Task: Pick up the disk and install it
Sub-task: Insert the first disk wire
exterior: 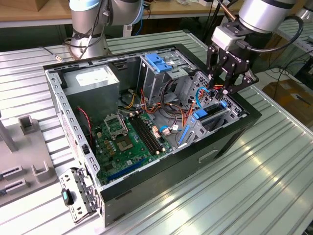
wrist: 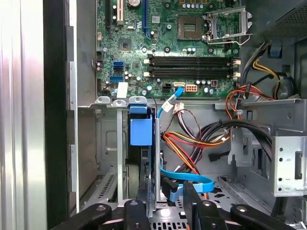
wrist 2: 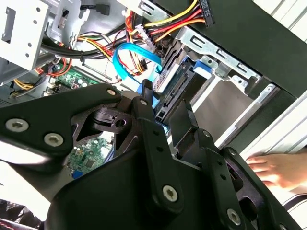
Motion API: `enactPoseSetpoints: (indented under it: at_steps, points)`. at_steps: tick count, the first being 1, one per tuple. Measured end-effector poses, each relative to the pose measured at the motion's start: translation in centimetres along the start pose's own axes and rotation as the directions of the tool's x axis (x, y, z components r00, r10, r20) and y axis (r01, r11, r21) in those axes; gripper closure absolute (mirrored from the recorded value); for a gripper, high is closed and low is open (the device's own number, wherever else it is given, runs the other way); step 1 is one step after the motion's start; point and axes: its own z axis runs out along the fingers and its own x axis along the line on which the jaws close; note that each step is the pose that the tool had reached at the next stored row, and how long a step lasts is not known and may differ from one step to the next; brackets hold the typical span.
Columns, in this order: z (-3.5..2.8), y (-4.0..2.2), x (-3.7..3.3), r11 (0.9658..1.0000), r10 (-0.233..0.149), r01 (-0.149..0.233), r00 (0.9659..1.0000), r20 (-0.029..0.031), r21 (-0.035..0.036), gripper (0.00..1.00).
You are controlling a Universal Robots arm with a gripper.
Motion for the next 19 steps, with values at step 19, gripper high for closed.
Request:
enactPoseSetpoints:
  at_steps: [19]
  points:
    - [0.19,-0.01,0.09,1.0,-0.006,0.006,1.0,-0.0076,-0.0014,0.84]
